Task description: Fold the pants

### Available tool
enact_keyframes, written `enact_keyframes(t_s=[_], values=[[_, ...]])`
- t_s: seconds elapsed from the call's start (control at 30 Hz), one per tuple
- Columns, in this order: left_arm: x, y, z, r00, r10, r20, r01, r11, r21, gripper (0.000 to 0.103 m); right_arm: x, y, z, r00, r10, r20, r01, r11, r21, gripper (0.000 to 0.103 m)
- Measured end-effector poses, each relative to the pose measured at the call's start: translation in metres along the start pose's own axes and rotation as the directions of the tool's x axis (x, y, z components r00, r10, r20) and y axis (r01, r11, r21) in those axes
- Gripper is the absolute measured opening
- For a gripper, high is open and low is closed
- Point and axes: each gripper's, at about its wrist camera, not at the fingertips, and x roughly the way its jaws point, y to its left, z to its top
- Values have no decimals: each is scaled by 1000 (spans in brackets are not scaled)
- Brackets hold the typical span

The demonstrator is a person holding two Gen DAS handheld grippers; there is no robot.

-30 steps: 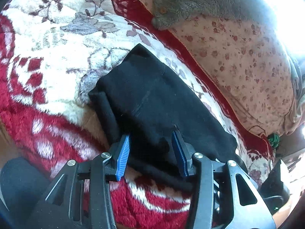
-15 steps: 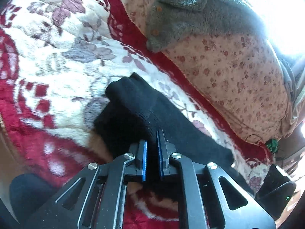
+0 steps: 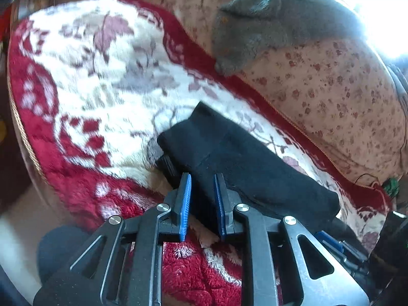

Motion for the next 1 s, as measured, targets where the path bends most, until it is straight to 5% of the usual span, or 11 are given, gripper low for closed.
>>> enact_keyframes(t_s=[0.57,1.0], values=[[24,-101,-40,995,-9,-99,31,974,224,16,-76,-66,-25,981,-177,76,162,973,166,40],[40,-130,-47,985,-30,-170,73,965,253,16,-107,-89,-38,968,-236,86,212,951,225,46]])
